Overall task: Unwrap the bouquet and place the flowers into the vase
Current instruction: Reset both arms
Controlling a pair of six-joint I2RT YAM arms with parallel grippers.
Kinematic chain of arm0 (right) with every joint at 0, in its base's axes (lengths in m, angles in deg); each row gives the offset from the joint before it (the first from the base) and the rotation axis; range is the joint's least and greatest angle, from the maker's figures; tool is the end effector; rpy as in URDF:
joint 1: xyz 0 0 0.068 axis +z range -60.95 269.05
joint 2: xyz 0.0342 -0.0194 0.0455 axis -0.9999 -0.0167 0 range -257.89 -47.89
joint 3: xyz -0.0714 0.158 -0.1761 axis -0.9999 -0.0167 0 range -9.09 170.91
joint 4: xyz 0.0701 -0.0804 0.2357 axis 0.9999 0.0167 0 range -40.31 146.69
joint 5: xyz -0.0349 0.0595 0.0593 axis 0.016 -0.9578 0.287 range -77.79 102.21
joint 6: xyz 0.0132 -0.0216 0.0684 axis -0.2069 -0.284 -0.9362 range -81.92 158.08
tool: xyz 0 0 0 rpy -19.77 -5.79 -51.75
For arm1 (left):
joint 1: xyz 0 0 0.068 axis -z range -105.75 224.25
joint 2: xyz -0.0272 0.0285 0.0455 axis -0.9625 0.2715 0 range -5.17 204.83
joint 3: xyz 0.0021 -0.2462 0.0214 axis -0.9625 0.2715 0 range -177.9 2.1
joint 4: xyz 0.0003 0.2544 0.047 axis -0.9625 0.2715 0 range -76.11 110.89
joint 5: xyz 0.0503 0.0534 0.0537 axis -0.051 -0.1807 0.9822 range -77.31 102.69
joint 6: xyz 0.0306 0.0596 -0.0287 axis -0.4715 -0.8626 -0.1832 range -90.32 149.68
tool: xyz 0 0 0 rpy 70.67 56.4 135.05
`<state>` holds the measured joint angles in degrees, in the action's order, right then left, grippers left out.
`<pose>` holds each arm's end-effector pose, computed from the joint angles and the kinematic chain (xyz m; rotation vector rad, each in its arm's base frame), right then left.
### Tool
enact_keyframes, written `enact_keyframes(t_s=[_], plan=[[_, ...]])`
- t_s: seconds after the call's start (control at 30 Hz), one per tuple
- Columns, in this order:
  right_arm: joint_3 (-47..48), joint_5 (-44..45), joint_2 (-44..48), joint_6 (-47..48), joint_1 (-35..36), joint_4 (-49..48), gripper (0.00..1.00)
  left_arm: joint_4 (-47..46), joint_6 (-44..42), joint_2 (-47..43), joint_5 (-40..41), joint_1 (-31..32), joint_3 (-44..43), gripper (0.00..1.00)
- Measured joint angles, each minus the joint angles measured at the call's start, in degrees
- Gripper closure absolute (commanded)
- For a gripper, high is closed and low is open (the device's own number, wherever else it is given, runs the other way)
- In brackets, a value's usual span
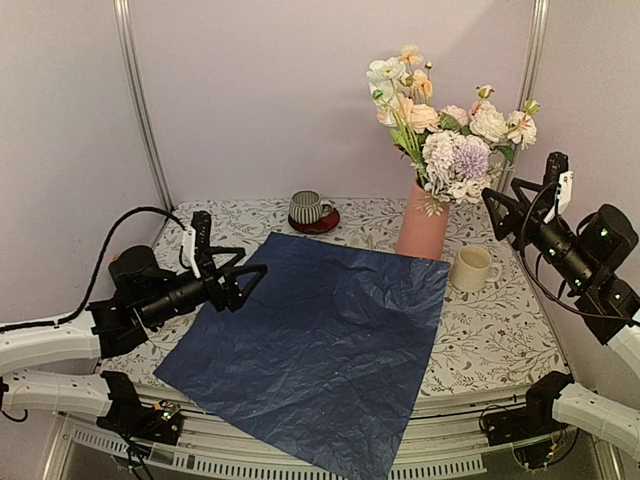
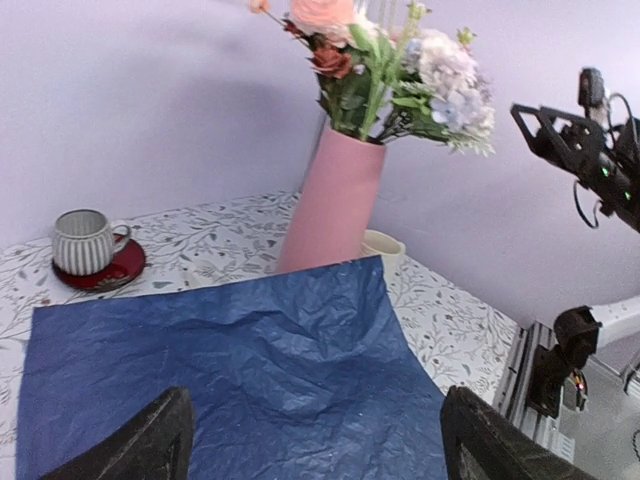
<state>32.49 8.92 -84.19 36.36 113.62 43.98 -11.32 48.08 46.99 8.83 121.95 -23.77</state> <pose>0.1771 0.0848 0.3618 -0.3232 1.3539 0.4228 0.1669 -0.1895 0.2451 0.4763 1.6034 -0.9420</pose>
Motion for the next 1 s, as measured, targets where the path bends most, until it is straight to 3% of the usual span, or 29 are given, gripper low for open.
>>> enact_keyframes(t_s=[0.27,0.47,0.63,0.67,0.77,1.0], plan=[[-13.75,2.29,8.02,-4.24,0.0,-2.49,0.14,9.29,4.44,-9.99,9.33,-5.92,2.21,0.12],[-20.55,5.16,8.87,-6.84,0.0,-5.46,0.14,15.96,7.69,-9.14,11.67,-12.02,2.45,0.11],[-25.0,8.79,3.04,-7.87,0.0,-11.37,0.13,21.84,9.22,-3.85,12.09,-18.71,2.01,0.1],[-25.86,9.18,1.75,-7.63,0.0,-12.37,0.13,22.69,9.18,-3.32,12.33,-19.74,1.9,0.04],[-28.76,10.82,-3.32,-5.73,0.0,-17.18,0.13,23.8,7.87,-3.08,13.4,-20.96,1.6,0.02],[-31.5,13.79,-13.94,4.11,0.0,-32.02,0.11,12.9,-2.43,-7.63,13.9,-21.18,6.4,0.02]])
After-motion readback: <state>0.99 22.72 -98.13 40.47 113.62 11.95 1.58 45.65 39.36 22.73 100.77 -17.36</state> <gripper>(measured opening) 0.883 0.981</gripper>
